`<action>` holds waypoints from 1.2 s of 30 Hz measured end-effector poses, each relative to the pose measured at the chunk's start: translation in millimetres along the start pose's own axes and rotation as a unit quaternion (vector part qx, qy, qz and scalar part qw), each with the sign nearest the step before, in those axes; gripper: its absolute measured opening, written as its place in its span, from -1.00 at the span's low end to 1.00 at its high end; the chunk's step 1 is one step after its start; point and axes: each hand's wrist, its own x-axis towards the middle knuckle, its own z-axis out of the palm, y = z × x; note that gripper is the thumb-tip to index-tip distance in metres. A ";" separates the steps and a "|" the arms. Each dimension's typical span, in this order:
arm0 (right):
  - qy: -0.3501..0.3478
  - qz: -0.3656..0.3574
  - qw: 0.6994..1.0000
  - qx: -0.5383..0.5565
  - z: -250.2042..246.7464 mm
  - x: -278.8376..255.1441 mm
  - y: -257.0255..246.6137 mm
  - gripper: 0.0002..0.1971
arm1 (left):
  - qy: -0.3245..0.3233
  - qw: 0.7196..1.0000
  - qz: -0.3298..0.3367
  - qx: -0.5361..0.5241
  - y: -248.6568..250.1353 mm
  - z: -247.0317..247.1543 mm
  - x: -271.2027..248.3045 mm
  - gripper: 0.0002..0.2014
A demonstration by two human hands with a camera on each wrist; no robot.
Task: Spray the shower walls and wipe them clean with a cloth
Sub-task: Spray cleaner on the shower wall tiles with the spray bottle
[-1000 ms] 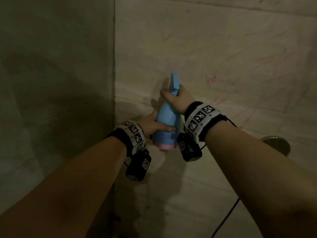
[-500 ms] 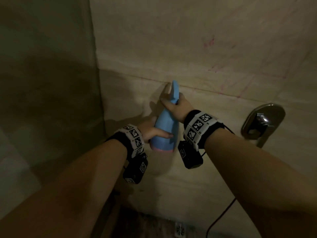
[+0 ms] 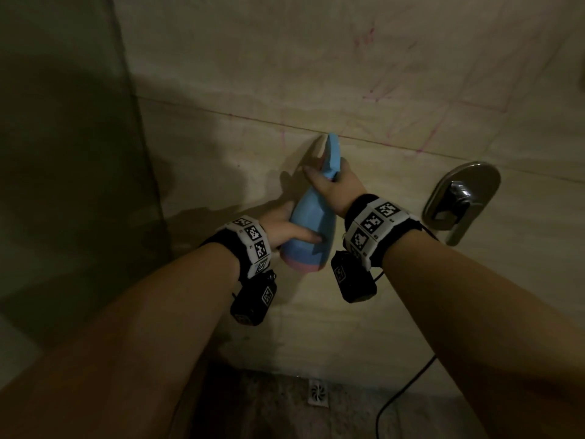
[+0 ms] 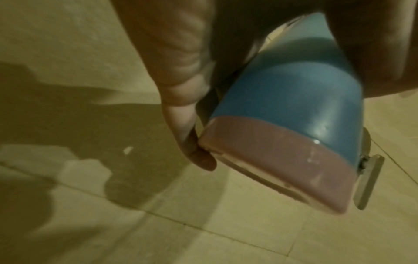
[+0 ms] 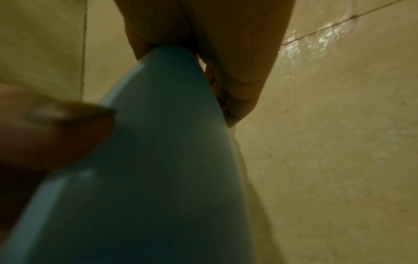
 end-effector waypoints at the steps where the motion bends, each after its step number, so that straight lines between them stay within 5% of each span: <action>1: 0.003 -0.002 1.000 -0.002 -2.7 1.2 0.0 -0.48 | -0.001 1.000 0.004 0.004 2.1 1.2 1.7 -0.22; 13: 0.043 -0.008 0.999 -0.019 -14.7 5.3 7.2 -0.53 | -0.011 1.000 0.012 -0.001 9.5 11.7 8.8 -0.22; 24: 0.060 0.006 0.998 -0.031 -44.0 -6.5 16.8 -0.64 | -0.045 0.997 0.033 0.052 13.4 36.9 17.2 0.03; 31: 0.086 0.019 0.994 -0.065 -82.6 -29.6 23.8 -0.59 | -0.063 0.995 0.019 0.068 21.9 69.0 19.9 -0.33; 36: 0.092 0.049 0.992 -0.075 -125.3 -53.5 36.8 -0.49 | -0.072 0.995 0.031 0.067 32.0 111.6 21.1 -0.33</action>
